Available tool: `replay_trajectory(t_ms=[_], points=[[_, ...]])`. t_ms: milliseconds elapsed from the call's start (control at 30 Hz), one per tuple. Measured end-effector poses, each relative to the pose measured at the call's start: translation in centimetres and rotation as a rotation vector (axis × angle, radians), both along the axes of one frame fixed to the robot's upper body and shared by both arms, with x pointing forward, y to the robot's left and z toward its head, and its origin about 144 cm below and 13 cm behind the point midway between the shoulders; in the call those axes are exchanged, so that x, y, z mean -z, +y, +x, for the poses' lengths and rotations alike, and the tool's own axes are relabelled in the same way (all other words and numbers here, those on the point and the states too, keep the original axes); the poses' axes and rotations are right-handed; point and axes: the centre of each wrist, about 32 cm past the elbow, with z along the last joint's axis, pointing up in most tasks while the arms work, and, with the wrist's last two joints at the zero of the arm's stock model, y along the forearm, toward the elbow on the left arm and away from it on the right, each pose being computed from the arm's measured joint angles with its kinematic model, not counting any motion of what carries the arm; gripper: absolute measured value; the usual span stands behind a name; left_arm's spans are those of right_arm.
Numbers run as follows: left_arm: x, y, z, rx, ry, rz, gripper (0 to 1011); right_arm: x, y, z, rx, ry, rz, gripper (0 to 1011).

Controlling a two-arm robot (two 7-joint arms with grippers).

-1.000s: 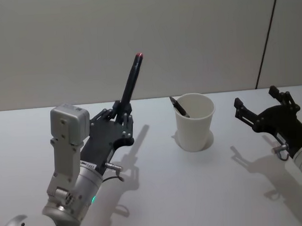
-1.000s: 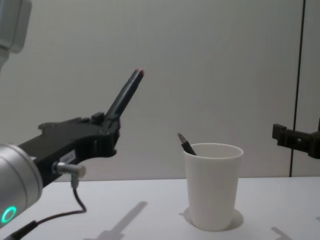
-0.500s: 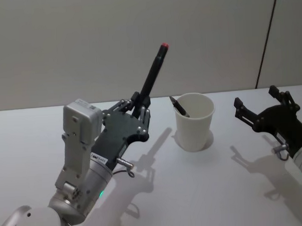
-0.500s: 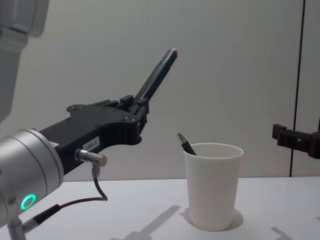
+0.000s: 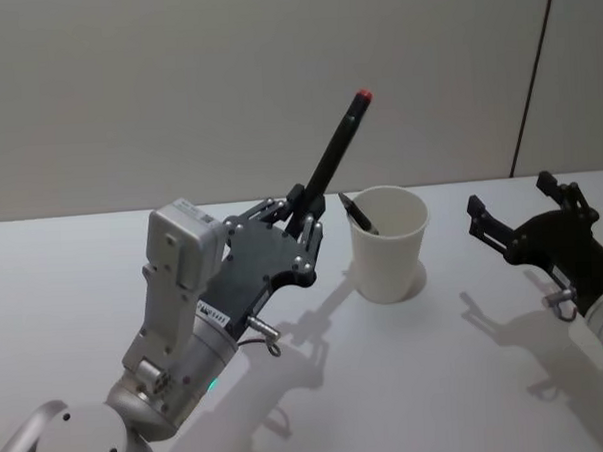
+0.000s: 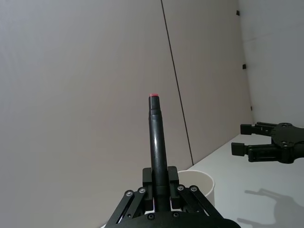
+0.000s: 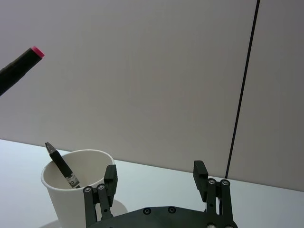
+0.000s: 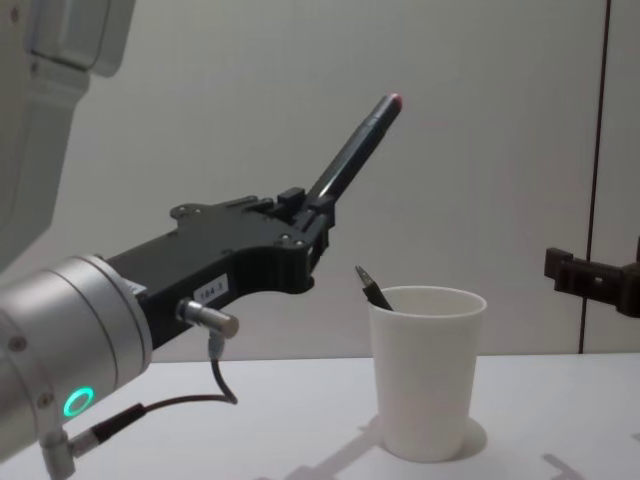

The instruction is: Place the pen into the pen holder.

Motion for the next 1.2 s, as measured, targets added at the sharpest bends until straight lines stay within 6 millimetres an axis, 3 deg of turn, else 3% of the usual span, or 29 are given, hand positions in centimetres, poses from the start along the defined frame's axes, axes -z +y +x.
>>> replay_trajectory(t_ms=[867, 1200], points=[[-0.08, 0.23, 0.55, 0.084, -0.020, -0.005, 185, -0.01, 0.00, -0.01, -0.002, 0.000, 0.001, 1001], [-0.08, 0.27, 0.59, 0.090, -0.020, -0.006, 185, -0.80, -0.28, -0.30, -0.076, -0.005, 0.037, 1001]])
